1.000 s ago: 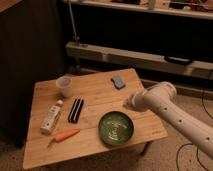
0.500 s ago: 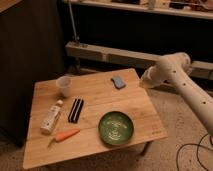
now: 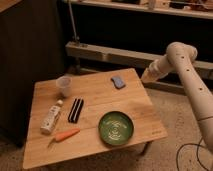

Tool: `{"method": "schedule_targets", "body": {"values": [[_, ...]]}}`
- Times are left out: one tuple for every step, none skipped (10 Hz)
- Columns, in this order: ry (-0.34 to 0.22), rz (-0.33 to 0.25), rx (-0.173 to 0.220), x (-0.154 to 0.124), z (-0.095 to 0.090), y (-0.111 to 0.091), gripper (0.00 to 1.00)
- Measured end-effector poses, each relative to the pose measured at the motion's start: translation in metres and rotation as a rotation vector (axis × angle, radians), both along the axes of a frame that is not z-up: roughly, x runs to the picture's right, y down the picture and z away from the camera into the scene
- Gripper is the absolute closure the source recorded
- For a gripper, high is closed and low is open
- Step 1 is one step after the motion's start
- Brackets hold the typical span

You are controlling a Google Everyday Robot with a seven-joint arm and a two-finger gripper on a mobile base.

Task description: Place the white sponge in the ceramic bowl

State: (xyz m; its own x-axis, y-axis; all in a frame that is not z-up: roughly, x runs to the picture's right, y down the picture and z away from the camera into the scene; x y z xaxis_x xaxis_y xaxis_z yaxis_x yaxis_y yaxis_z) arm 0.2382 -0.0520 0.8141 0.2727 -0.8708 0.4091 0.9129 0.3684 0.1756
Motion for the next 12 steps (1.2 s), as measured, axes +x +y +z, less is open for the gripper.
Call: {"method": "schedule_targets", "body": {"values": [[0.022,-0.046,0.027,-0.001,0.005,-0.001,0.81],[0.020,-0.153,0.091,-0.009,0.012,-0.005,0.81],[0.022,-0.220,0.151,-0.016,0.013,-0.008,0.81],[0.011,-0.280,0.221,-0.020,0.016,-0.011,0.81],[-0.030,-0.304,0.268,-0.018,0.018,-0.018,0.81],[-0.094,-0.290,0.291,-0.014,0.018,-0.024,0.81],[-0.151,-0.277,0.309,-0.007,0.016,-0.026,0.81],[-0.177,-0.268,0.317,-0.002,0.015,-0.026,0.81],[-0.190,-0.266,0.322,0.000,0.016,-0.027,0.81],[-0.202,-0.281,0.334,-0.003,0.016,-0.028,0.81],[-0.206,-0.304,0.353,-0.008,0.016,-0.025,0.81],[-0.208,-0.319,0.366,-0.010,0.018,-0.020,0.81]]}}
